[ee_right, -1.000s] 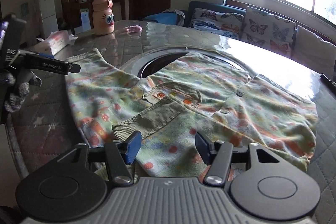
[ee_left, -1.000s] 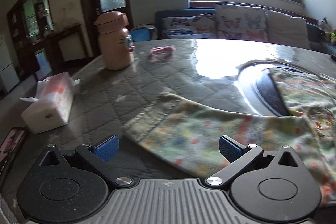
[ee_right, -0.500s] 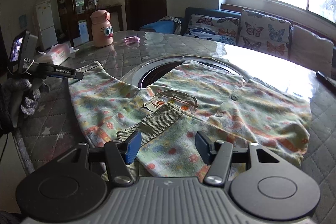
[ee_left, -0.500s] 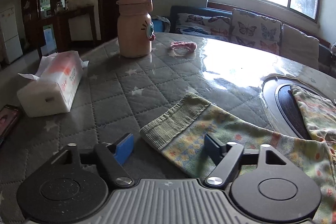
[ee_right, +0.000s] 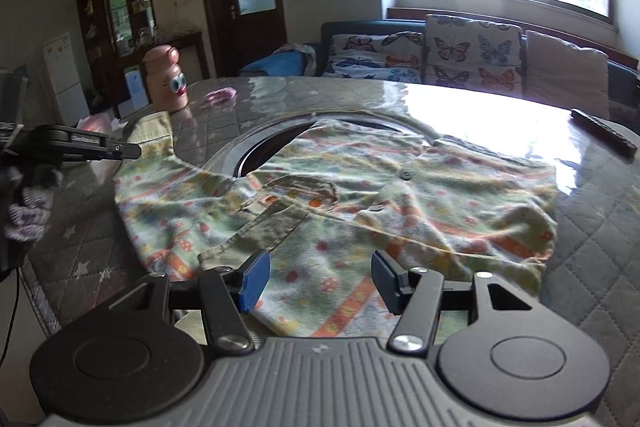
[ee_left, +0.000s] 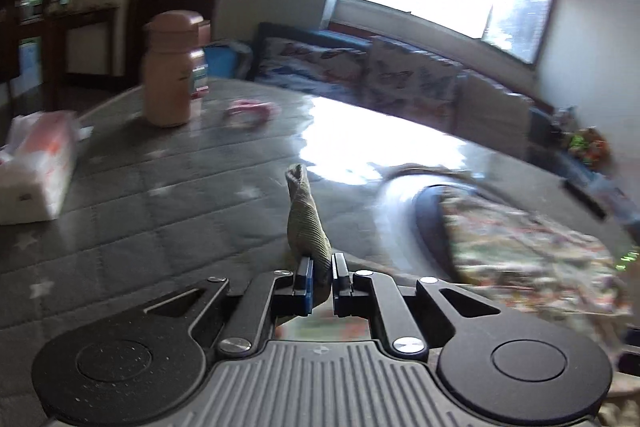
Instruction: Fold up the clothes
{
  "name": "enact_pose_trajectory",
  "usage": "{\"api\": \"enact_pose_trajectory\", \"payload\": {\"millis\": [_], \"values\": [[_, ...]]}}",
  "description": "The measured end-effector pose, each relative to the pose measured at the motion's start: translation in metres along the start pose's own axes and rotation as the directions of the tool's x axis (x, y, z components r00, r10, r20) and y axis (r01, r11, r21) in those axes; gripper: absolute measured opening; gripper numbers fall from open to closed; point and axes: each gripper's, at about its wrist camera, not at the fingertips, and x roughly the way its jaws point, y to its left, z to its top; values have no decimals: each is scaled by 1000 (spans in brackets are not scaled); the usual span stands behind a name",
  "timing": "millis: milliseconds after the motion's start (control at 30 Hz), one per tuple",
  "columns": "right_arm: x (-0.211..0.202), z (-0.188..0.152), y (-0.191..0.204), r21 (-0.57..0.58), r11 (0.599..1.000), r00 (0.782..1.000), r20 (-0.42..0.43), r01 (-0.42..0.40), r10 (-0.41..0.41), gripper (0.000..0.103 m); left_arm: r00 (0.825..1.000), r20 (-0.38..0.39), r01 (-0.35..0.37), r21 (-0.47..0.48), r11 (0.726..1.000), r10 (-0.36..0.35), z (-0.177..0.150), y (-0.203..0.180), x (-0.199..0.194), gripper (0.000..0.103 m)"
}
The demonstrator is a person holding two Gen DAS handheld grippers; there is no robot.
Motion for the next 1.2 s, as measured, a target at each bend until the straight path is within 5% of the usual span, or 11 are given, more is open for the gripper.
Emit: {"api": "enact_pose_trajectory", "payload": {"millis": [133, 333, 500, 633, 767, 800, 833, 933, 1200], "values": [[-11, -4, -11, 46, 999, 999, 26, 18, -20, 57, 984, -4, 177, 51, 983, -177, 3, -47, -10, 9], [-33, -12, -30, 130, 990, 995, 67, 62, -71, 57, 919, -42, 393, 140, 909, -391, -2, -120, -14, 9], [-52, -23, -46, 205, 973, 988, 95, 103, -125, 56, 861, -123, 508, 192, 840, -493, -20, -167, -5, 9], [-63, -29, -50, 250, 962, 985, 100, 108, -137, 56, 840, -203, 542, 243, 805, -504, -43, -190, 5, 13], [-66, -32, -50, 273, 958, 988, 98, 89, -119, 51, 840, -241, 540, 280, 794, -486, -57, -195, 7, 33], [-66, -32, -50, 277, 958, 989, 99, 80, -112, 51, 843, -240, 536, 290, 793, -482, -59, -194, 6, 49], [-65, -31, -49, 278, 958, 991, 95, 68, -98, 50, 849, -228, 527, 304, 793, -477, -60, -192, 3, 53], [-56, -30, -47, 271, 962, 995, 76, 38, -61, 47, 874, -188, 487, 333, 808, -449, -55, -179, 0, 59], [-18, -29, -49, 241, 969, 999, -7, 48, -47, 37, 959, -113, 284, 300, 911, -261, -38, -124, 15, 66]]}}
